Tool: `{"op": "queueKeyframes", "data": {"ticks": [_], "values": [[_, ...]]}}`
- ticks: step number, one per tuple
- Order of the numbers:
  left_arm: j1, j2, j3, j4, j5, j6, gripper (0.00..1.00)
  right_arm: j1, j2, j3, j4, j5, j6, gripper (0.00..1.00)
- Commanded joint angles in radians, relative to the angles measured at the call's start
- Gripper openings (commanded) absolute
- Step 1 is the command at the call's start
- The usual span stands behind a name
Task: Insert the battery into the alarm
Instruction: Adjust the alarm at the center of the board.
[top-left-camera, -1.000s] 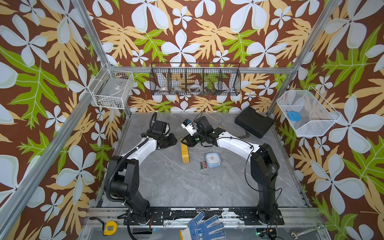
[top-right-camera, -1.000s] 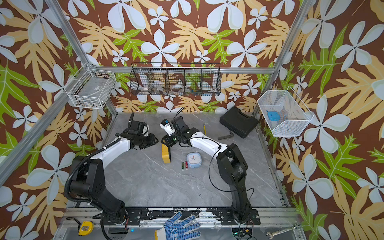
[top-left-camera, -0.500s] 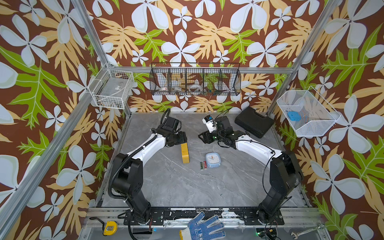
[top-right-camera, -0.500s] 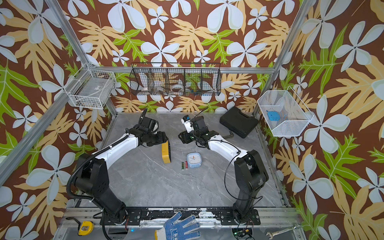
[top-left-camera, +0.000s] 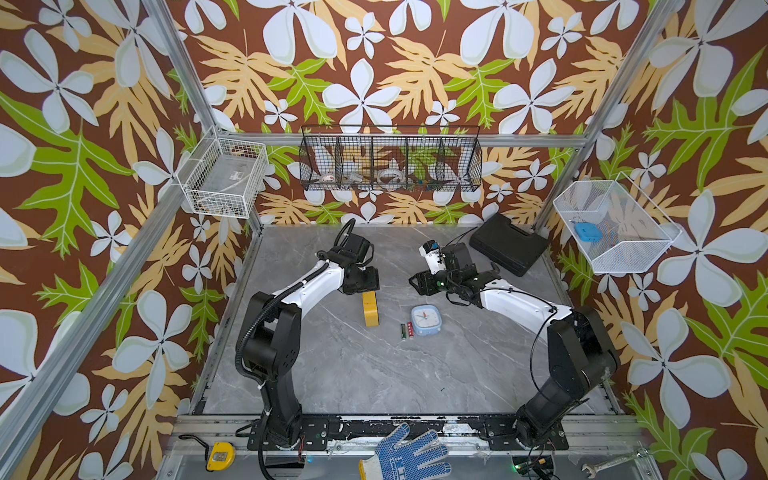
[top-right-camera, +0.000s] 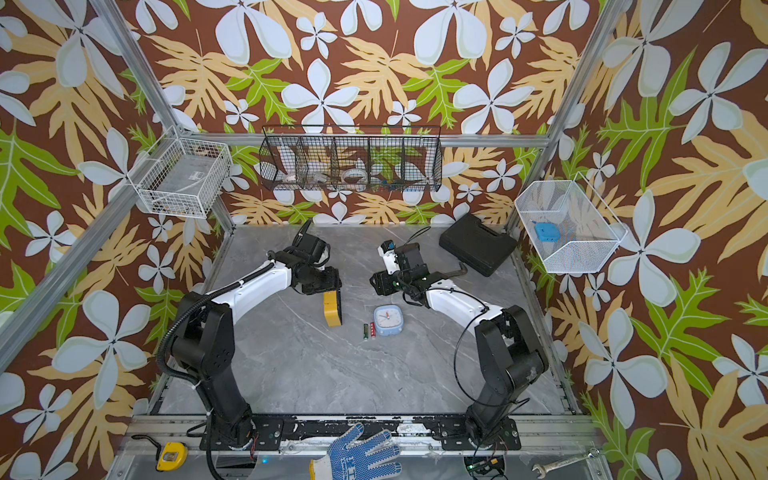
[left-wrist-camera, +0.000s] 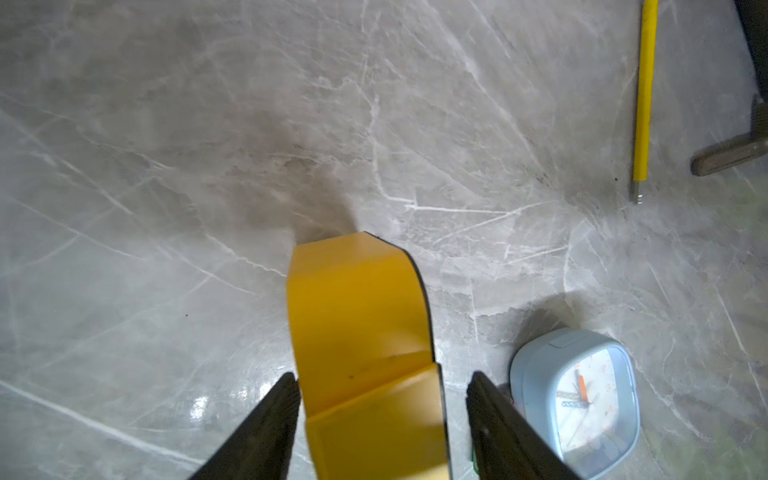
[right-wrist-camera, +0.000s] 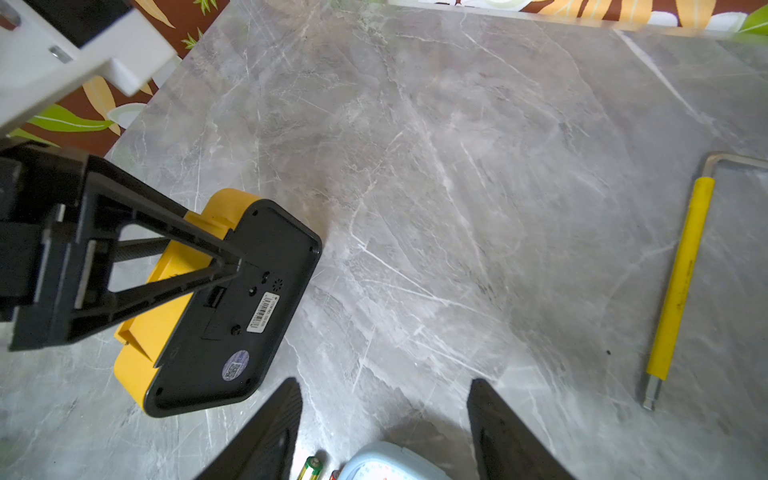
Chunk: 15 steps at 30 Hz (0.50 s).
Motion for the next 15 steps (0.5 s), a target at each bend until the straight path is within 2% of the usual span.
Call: {"op": "queueKeyframes", "data": {"ticks": [1, 11, 15], "values": [[0.0, 0.011, 0.012, -0.047, 0.02, 0.017, 0.64, 0.0, 0.005, 0.001, 0.023, -0.015, 0.007, 0.65], [-0.002, 0.01, 0.044, -0.061, 0.032, 0.031, 0.42, 0.0, 0.005, -0.005, 0.022, -0.028, 0.015, 0.64], [0.005, -0.001, 0.039, -0.043, 0.057, 0.03, 0.37, 0.001, 0.01, 0.005, 0.014, -0.029, 0.014, 0.63]]}}
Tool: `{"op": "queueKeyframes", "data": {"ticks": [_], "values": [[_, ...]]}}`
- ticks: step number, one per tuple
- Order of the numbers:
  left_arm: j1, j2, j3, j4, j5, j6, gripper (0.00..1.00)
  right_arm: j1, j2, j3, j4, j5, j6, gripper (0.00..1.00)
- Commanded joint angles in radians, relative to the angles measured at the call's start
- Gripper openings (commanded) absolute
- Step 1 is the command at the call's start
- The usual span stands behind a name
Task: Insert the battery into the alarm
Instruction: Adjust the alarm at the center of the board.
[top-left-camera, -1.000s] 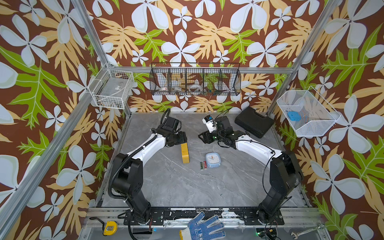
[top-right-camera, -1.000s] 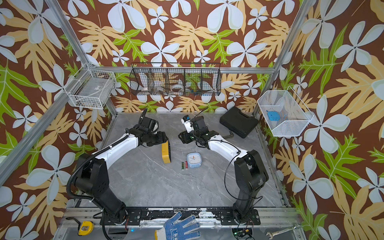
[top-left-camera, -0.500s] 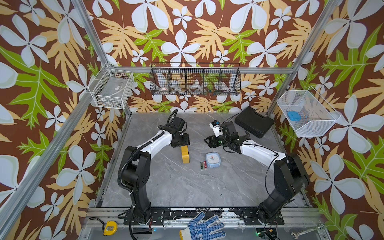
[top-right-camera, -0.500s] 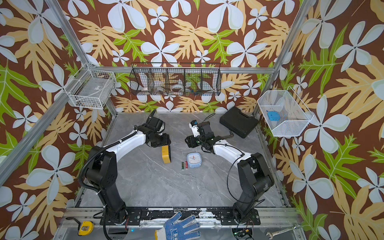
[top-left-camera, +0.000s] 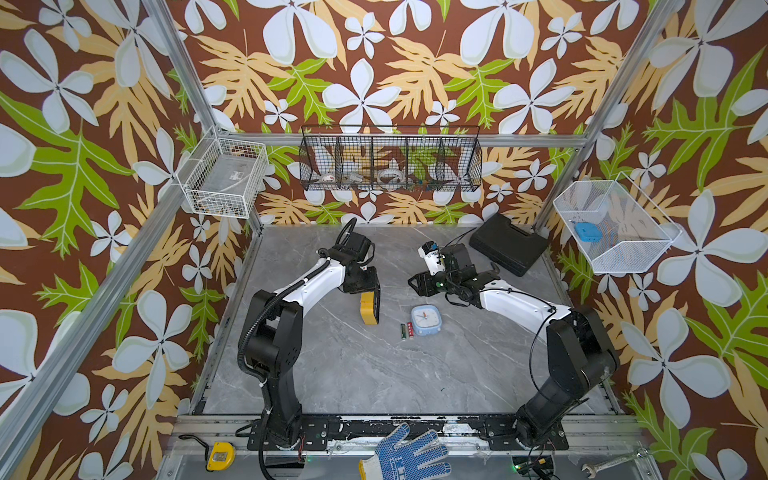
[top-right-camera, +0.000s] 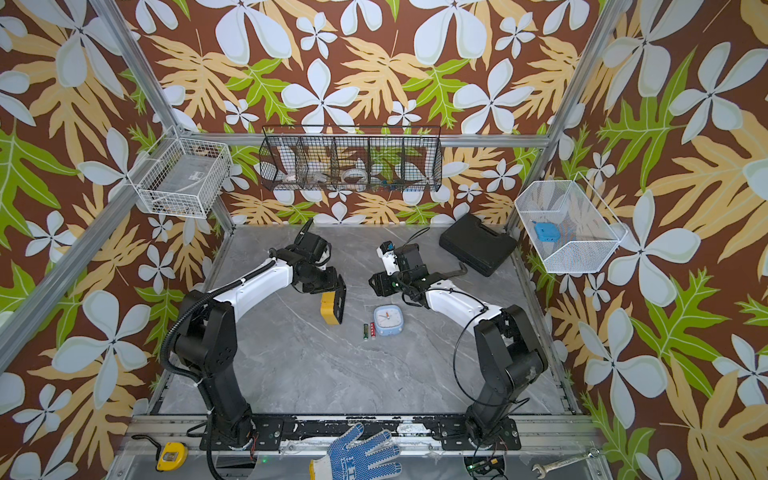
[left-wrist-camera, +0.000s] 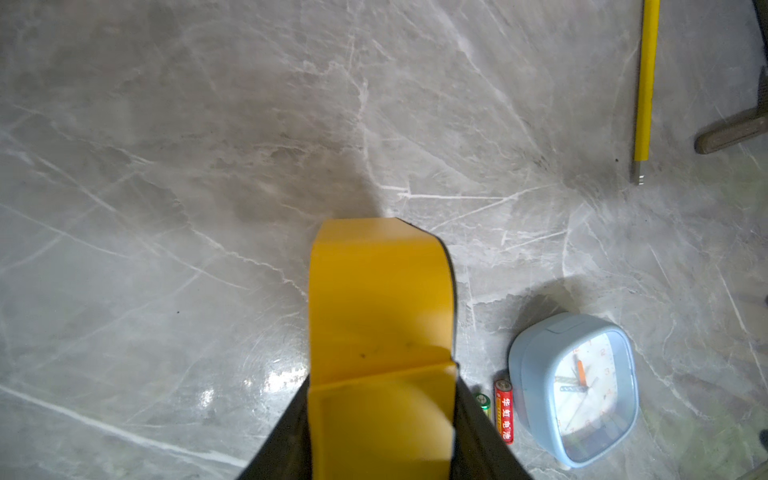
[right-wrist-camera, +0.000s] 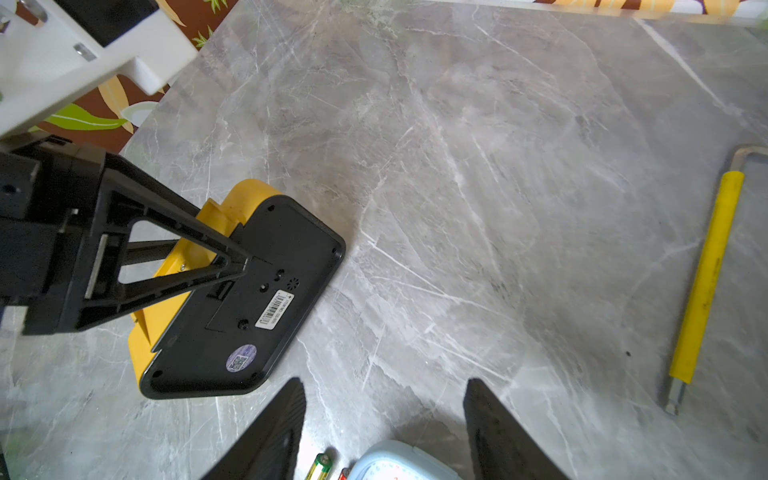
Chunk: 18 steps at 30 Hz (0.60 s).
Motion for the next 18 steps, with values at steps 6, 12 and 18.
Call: {"op": "queueKeyframes", "data": {"ticks": [6, 12, 18], "values": [[0.077, -0.094, -0.113, 0.229, 0.235, -0.079, 0.34, -0.001, 0.013, 0.016, 0.0, -0.006, 0.006, 0.63], [0.149, -0.142, -0.313, 0.656, 0.417, -0.291, 0.33, 0.0, 0.019, 0.023, -0.006, -0.013, 0.02, 0.63], [0.157, -0.153, -0.531, 1.223, 0.448, -0.602, 0.31, 0.002, 0.02, 0.021, -0.005, -0.014, 0.031, 0.63]]}}
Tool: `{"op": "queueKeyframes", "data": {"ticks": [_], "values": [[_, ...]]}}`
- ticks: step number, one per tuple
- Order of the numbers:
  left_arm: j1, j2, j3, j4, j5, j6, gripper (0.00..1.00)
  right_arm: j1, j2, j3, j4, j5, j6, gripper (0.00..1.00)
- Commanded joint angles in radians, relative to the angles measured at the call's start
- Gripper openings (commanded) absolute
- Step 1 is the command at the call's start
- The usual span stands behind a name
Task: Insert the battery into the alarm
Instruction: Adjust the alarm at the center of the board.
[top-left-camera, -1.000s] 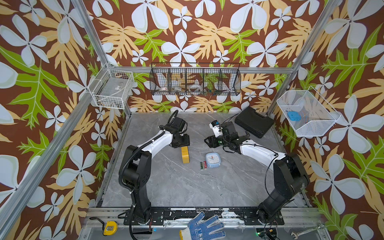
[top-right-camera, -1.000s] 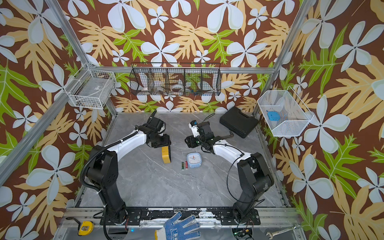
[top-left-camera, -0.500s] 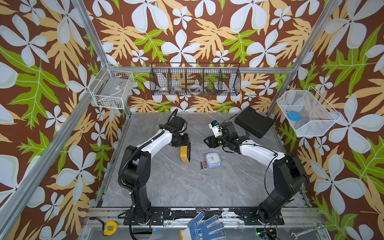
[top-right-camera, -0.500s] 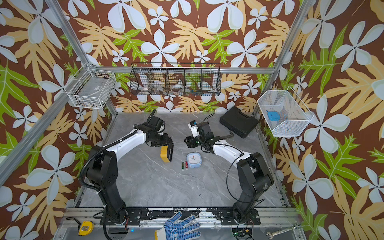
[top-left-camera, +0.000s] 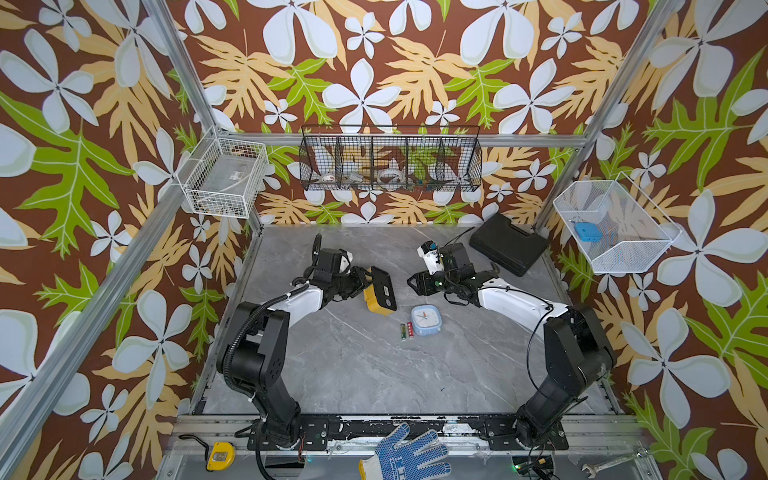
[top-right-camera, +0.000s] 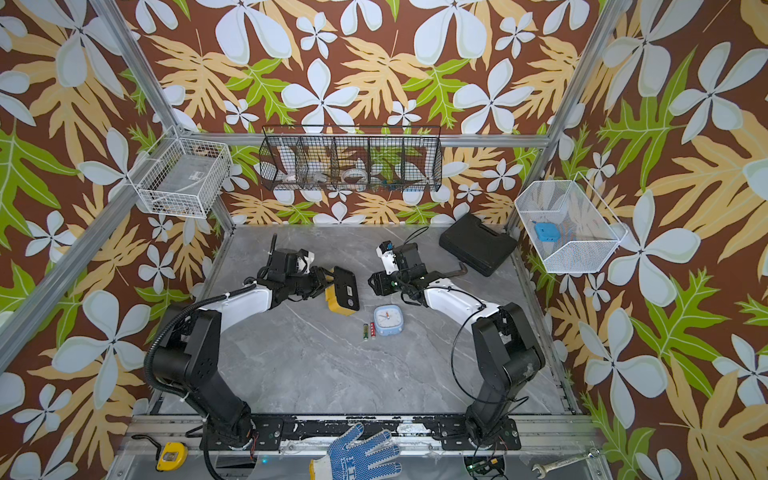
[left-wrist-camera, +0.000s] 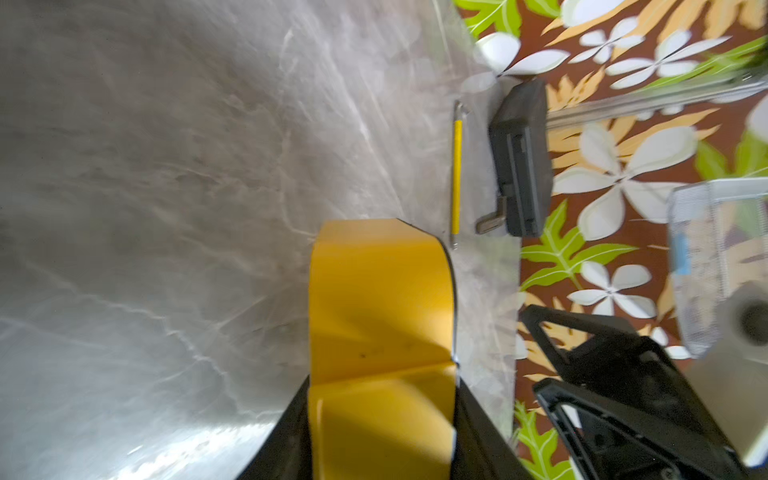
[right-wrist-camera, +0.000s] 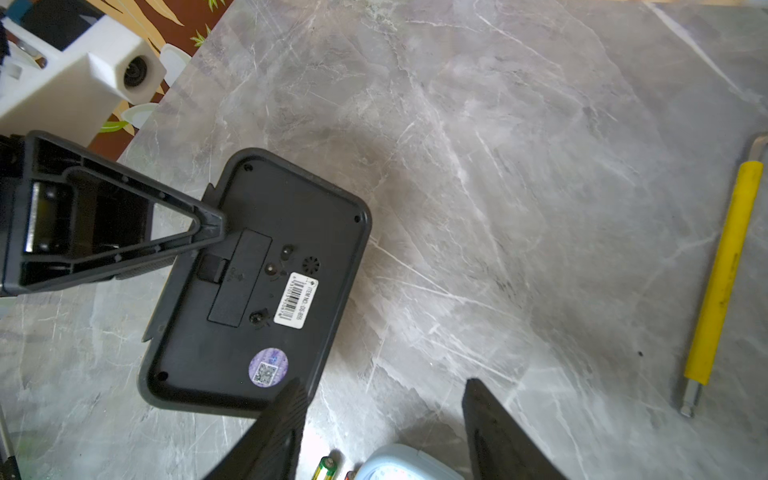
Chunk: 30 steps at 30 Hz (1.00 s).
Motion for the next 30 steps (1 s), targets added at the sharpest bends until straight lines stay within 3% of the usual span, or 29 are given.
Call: {"op": "queueKeyframes", "data": {"ticks": [1, 4, 7, 30], "values": [[0.007, -0.015, -0.092, 0.514, 0.046, -0.261, 0.31, 0.003, 0.001, 0.002, 0.008, -0.008, 0.01, 0.63], [0.007, -0.013, -0.194, 0.717, 0.013, -0.371, 0.31, 0.011, 0.008, 0.0, 0.013, -0.01, 0.005, 0.63], [0.006, -0.012, -0.267, 0.793, -0.019, -0.408, 0.33, 0.024, 0.019, -0.001, 0.017, -0.002, -0.012, 0.63], [0.005, 0.014, -0.465, 0.795, -0.198, -0.48, 0.37, 0.078, 0.09, -0.01, -0.01, 0.055, -0.093, 0.63]]}}
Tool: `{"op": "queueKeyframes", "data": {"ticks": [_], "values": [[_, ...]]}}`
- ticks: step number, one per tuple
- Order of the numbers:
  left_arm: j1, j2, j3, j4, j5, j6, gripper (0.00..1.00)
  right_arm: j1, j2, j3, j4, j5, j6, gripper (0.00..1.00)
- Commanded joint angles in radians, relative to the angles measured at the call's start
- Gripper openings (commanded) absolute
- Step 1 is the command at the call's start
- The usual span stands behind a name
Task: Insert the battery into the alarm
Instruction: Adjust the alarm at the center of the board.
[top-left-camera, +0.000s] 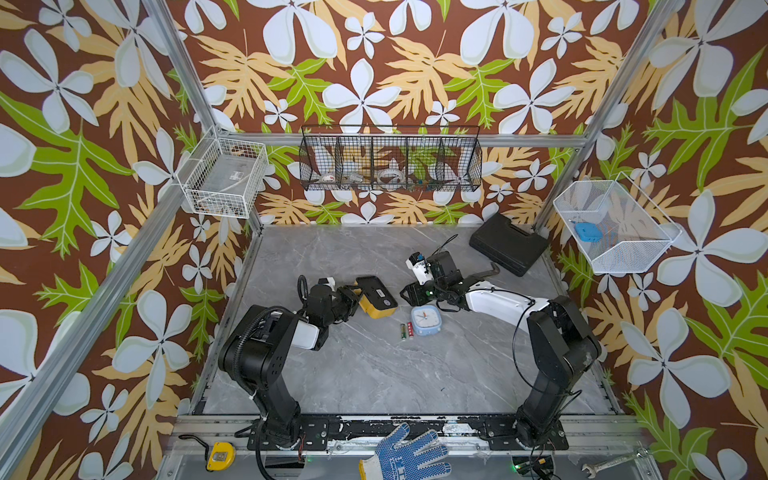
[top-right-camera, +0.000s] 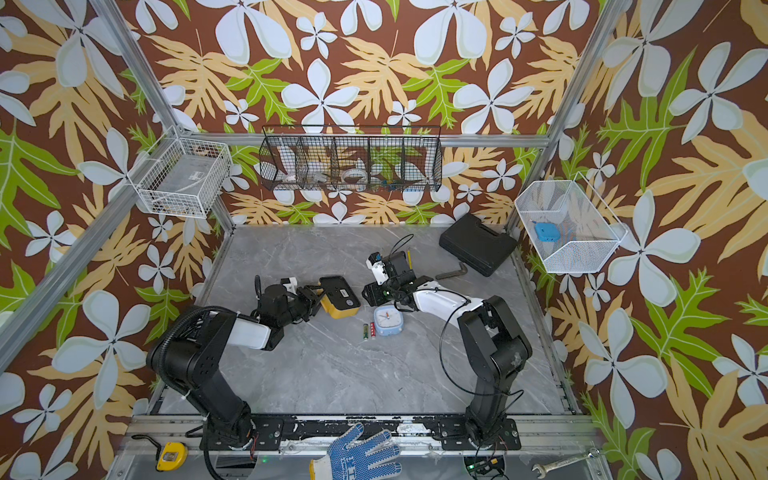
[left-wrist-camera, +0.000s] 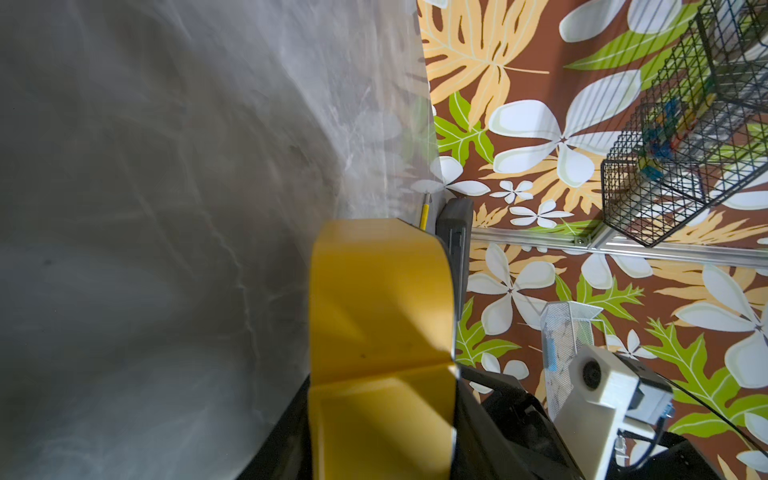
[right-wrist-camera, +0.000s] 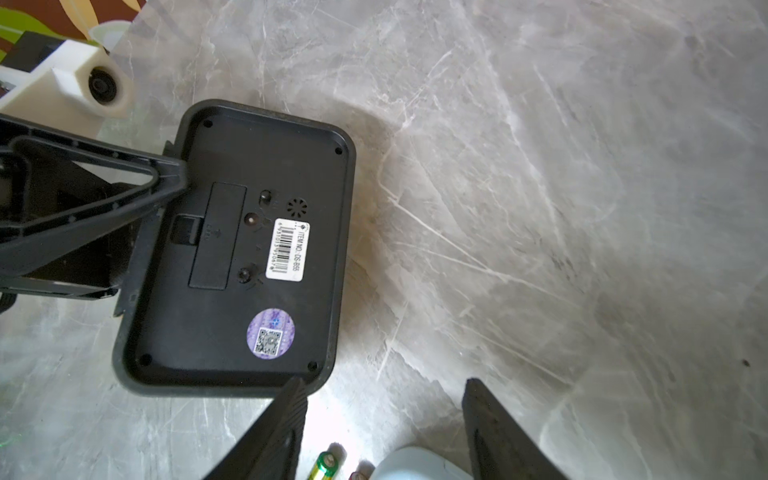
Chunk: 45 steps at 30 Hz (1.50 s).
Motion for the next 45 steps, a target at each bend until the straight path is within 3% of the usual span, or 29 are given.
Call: {"op": "queueKeyframes", "data": {"ticks": [1, 12, 17, 28, 33, 38, 45], "values": [[0.0, -0.005, -0.02, 0.035, -0.045, -0.025, 0.38, 0.023, 0.006, -0.011, -0.006, 0.056, -0.055, 0.63], [-0.002, -0.052, -0.051, -0.092, -0.089, -0.013, 0.61, 0.116, -0.009, -0.068, 0.04, 0.113, -0.232, 0.65], [-0.001, -0.101, -0.064, -0.158, -0.123, 0.001, 0.65, 0.119, -0.01, -0.073, 0.047, 0.117, -0.273, 0.65], [-0.004, -0.224, 0.041, -0.617, -0.214, 0.129, 0.75, 0.172, 0.023, -0.053, 0.05, 0.191, -0.4, 0.69], [-0.011, -0.266, 0.13, -0.796, -0.269, 0.217, 0.81, 0.209, 0.007, -0.082, 0.116, 0.213, -0.433, 0.74], [-0.013, -0.287, 0.254, -0.892, -0.282, 0.351, 0.85, 0.3, -0.038, -0.178, 0.288, 0.284, -0.562, 0.82], [0.003, -0.024, 0.687, -1.098, -0.163, 0.67, 0.84, 0.388, -0.039, -0.269, 0.532, 0.33, -0.708, 0.84]]}}
